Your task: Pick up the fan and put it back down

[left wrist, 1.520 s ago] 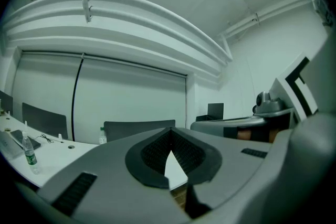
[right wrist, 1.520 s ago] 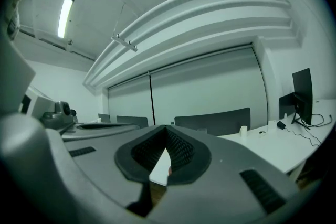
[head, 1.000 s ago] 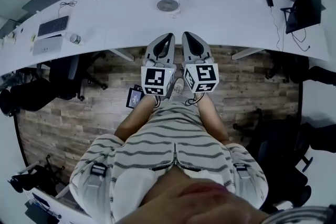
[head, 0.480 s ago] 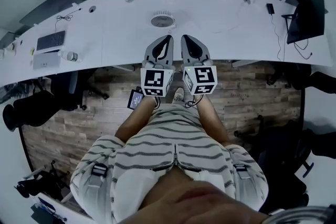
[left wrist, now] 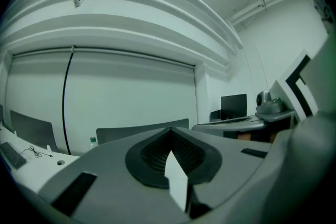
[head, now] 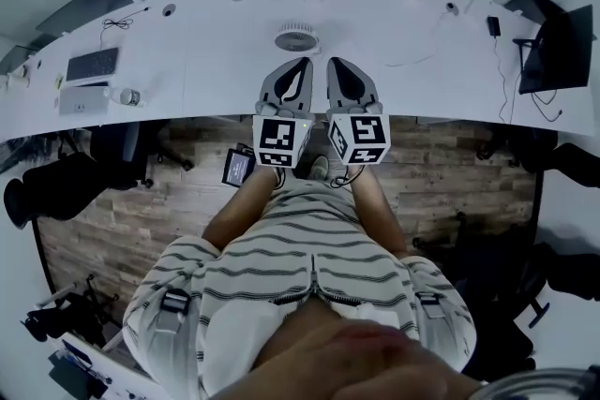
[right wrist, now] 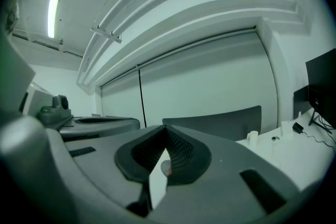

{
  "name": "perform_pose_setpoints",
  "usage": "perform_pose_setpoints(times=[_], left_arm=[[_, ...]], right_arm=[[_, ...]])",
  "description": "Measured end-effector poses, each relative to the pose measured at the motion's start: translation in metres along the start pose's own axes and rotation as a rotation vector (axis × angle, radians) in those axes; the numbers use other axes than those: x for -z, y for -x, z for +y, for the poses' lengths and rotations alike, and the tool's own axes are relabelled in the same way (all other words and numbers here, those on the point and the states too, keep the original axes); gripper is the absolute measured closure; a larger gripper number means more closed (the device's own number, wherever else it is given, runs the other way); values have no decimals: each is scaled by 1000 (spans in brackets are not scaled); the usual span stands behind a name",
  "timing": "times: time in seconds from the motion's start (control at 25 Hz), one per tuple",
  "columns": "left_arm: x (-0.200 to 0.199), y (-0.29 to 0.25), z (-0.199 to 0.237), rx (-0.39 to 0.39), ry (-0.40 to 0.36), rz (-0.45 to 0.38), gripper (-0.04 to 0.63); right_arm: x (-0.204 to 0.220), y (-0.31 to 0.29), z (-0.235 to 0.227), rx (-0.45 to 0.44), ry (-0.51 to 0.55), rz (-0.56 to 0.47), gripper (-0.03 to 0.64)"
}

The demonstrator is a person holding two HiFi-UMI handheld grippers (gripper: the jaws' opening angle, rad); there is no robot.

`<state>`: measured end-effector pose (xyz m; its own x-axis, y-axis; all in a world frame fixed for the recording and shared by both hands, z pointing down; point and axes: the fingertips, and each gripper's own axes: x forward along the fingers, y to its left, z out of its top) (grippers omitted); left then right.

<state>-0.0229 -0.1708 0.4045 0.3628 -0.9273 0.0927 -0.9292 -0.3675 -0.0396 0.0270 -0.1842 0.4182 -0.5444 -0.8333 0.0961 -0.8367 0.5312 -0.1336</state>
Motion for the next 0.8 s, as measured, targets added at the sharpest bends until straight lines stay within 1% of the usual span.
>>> perform_pose_setpoints(times=[0.32,0.52,0.72,0.8], left_arm=[[-6,-20,37,38,-20,-5,588],[-4,-28,63,39,-26,-4,588],[10,-39,81,53,-35,26,588],[14,-44,87,79,-53,38,588]], right_arm=[[-9,-30,2,57,1,-7,611],[-5,-41,6,89,-3,-5,611],[-3,-55,9,103,2,-3,611],[0,-59,10,105,1,2,611]])
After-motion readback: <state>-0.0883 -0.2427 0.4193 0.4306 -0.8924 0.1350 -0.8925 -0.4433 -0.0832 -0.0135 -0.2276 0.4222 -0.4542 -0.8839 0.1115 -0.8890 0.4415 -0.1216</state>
